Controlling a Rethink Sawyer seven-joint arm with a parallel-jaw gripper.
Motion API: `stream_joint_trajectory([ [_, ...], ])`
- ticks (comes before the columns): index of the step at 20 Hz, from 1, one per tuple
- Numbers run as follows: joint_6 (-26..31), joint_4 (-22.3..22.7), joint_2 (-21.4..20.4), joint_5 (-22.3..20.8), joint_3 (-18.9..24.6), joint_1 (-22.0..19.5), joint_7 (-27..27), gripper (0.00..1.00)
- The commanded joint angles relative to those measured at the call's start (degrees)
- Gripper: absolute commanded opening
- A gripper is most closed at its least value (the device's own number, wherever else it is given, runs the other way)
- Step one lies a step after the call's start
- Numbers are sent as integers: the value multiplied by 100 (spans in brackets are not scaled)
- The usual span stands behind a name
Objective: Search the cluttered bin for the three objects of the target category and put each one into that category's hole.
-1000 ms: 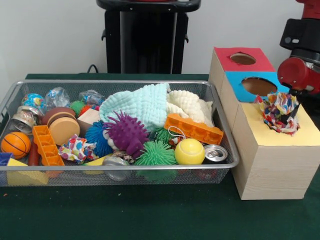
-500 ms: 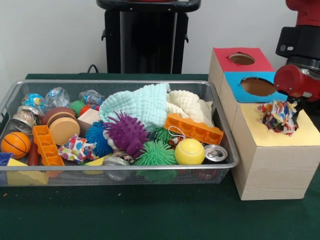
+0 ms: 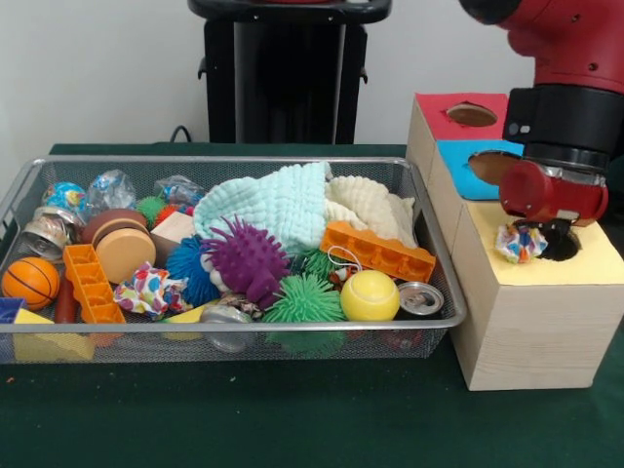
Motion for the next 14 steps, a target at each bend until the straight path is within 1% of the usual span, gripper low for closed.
stream_joint_trajectory([
  [1, -435, 687, 476, -359, 852, -605, 655, 0],
  [8, -729, 742, 508, -652, 919, -784, 523, 0],
  [11, -841, 680, 553, -712, 745, -675, 597, 0],
  [13, -878, 608, 619, -698, 354, -387, 676, 0],
  [14, -749, 539, 666, -704, 41, -143, 658, 0],
])
